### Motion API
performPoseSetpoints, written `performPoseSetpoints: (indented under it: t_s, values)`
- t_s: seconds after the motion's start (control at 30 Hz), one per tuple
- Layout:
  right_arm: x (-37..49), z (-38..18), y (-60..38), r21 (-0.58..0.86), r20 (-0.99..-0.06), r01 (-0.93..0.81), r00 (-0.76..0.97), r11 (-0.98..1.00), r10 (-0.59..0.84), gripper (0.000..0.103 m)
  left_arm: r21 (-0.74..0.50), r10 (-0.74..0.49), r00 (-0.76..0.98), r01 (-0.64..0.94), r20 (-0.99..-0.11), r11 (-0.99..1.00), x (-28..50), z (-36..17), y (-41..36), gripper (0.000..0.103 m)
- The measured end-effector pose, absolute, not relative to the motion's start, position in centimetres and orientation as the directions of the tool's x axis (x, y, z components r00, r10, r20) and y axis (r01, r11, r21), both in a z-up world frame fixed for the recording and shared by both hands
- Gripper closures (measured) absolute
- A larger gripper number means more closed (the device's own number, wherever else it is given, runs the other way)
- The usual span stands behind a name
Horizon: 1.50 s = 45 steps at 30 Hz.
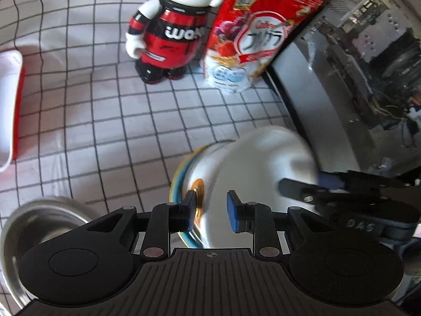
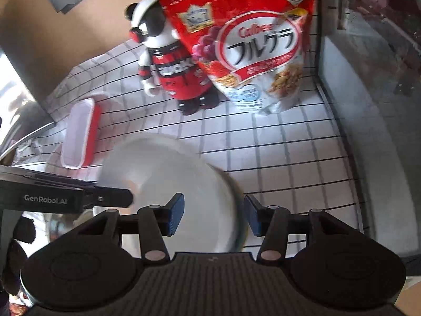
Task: Organize plates and bowls
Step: 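Carry the white bowl onto the blue bowl stack and open the left gripper, then grasp the stainless steel bowl rim with the right gripper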
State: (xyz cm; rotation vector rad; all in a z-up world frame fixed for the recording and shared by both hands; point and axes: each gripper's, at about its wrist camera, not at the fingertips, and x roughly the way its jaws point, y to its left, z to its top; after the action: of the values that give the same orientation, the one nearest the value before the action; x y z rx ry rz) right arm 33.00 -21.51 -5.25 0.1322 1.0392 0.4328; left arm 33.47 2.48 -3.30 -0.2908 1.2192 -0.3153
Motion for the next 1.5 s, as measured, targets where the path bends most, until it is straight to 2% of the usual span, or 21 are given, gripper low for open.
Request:
performPoseSetpoints:
  t_s: [0.03,0.1,0.3,0.47,0.63,0.77,0.83,0.97,1.1,1.3,1.5]
  values:
    - [32.8,-5.1,-21.3,0.308,-0.803,-0.292,0.431,0.906,0.412,0.042,-0.376,-0.385,0.313,0.091,-0.868,0.922,33.2,-3.0,2.3,0.072]
    - [32.3,-4.7,-20.7,0.293,-0.797,-0.314,0.441,0.903,0.412,0.038,-0.362,-0.376,0.315,0.102,-0.872,0.926,33.0,-2.5,2.2,0.072]
    - [33.5,-4.9,-20.5,0.249,-0.802,-0.283,0.475,0.926,0.361,0.038,-0.384,-0.369,0.387,0.042,-0.845,0.923,33.4,-2.3,3.6,0.075]
    - [34.1,-5.5,-20.7,0.213,-0.809,-0.261,0.492,0.941,0.32,0.038,-0.391,-0.378,0.427,0.059,-0.822,0.918,33.0,-1.5,4.2,0.075]
    - [34.8,-7.1,-20.2,0.134,-0.839,-0.229,0.492,0.964,0.233,0.038,-0.366,-0.347,0.397,0.031,-0.849,0.93,33.0,-2.9,4.3,0.077]
    - [35.1,-8.5,-20.2,0.126,-0.862,-0.221,0.458,0.967,0.217,0.038,-0.331,-0.312,0.368,0.012,-0.876,0.944,32.6,-4.3,4.5,0.078]
    - [35.2,-9.1,-20.2,0.107,-0.872,-0.215,0.448,0.971,0.196,0.038,-0.321,-0.3,0.368,0.005,-0.88,0.947,32.5,-4.6,4.7,0.075]
    - [35.2,-9.4,-20.5,0.1,-0.879,-0.211,0.439,0.972,0.185,0.038,-0.321,-0.303,0.372,0.014,-0.878,0.947,32.4,-4.6,4.6,0.075]
    - [34.6,-7.8,-20.2,0.062,-0.853,-0.237,0.492,0.97,0.175,0.038,-0.351,-0.336,0.397,0.035,-0.854,0.936,31.7,-4.2,4.8,0.078]
    - [32.6,-3.6,-17.7,-0.009,-0.749,-0.299,0.634,0.954,0.192,0.038,-0.39,-0.353,0.487,0.027,-0.799,0.921,30.5,-2.2,7.2,0.078]
    - [31.6,-1.4,-14.1,0.086,-0.718,-0.367,0.622,0.926,0.313,0.037,-0.378,-0.288,0.52,-0.072,-0.804,0.923,28.5,-2.4,11.7,0.078]
